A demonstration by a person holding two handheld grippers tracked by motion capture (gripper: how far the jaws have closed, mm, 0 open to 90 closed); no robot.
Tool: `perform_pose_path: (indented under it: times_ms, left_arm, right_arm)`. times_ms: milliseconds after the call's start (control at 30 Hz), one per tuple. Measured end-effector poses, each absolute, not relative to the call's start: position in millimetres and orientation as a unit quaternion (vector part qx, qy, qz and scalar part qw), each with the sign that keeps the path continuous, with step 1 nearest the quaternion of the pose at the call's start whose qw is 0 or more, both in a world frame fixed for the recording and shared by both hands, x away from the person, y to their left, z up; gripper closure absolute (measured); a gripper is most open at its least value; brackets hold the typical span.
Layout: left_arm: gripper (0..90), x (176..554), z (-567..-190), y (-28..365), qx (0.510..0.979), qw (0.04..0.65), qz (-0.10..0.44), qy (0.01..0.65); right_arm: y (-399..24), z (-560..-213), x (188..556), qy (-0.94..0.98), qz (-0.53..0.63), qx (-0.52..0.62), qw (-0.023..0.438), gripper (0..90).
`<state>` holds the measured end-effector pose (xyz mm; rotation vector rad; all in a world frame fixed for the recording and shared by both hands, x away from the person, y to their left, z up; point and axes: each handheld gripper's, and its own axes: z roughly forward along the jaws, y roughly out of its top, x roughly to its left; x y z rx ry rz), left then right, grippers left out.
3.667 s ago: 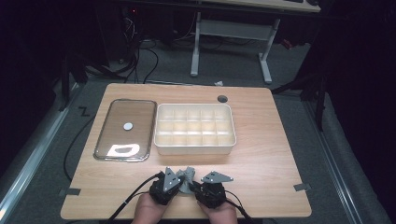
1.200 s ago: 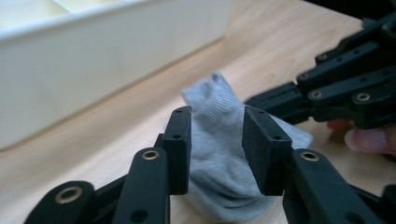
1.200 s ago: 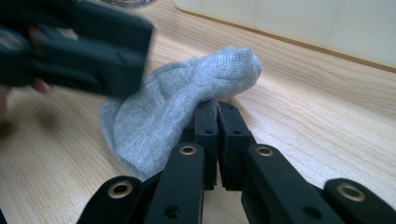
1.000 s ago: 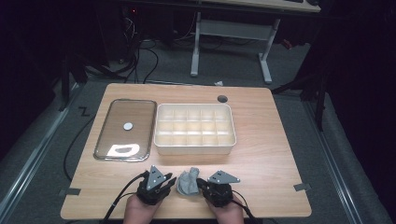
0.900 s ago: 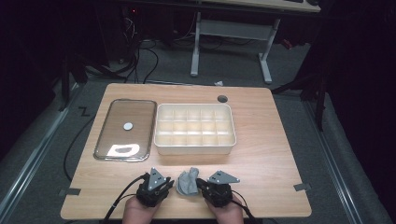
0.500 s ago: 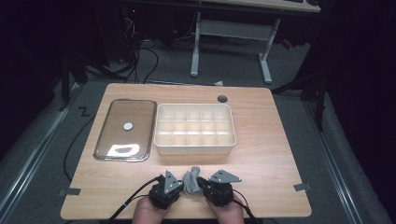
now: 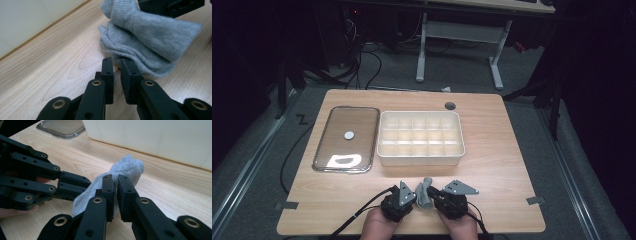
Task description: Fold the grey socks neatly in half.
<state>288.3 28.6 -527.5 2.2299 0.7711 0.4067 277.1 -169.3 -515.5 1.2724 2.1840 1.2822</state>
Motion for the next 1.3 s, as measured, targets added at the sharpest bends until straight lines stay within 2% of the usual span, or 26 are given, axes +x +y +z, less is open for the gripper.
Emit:
perform_pose_path:
  times_ms: [167, 433, 567, 933, 1133, 1300]
  left_arm:
    - [82.6, 284, -527, 22, 0.874, 0.36, 0.161, 0.284]
    - [90.0, 281, -523, 17, 0.883, 0.353, 0.165, 0.263]
    - [89.5, 282, -522, 20, 0.882, 0.353, 0.161, 0.265]
    - [89.0, 297, -494, 33, 0.855, 0.409, 0.153, 0.28]
    - [90.0, 311, -472, 10, 0.849, 0.442, 0.132, 0.256]
    - [90.0, 317, -482, -9, 0.855, 0.435, 0.111, 0.259]
  right_arm:
    - [-168, -513, 274, 0.761, 0.452, 0.439, 0.157, 85.2]
    - [-166, -518, 274, 0.773, 0.441, 0.43, 0.151, 88.0]
    - [-165, -528, 275, 0.775, 0.437, 0.434, 0.14, 90.0]
    - [-162, -529, 274, 0.787, 0.43, 0.416, 0.154, 90.0]
    - [-162, -529, 273, 0.785, 0.432, 0.415, 0.156, 90.0]
    - [-163, -529, 273, 0.786, 0.433, 0.413, 0.154, 90.0]
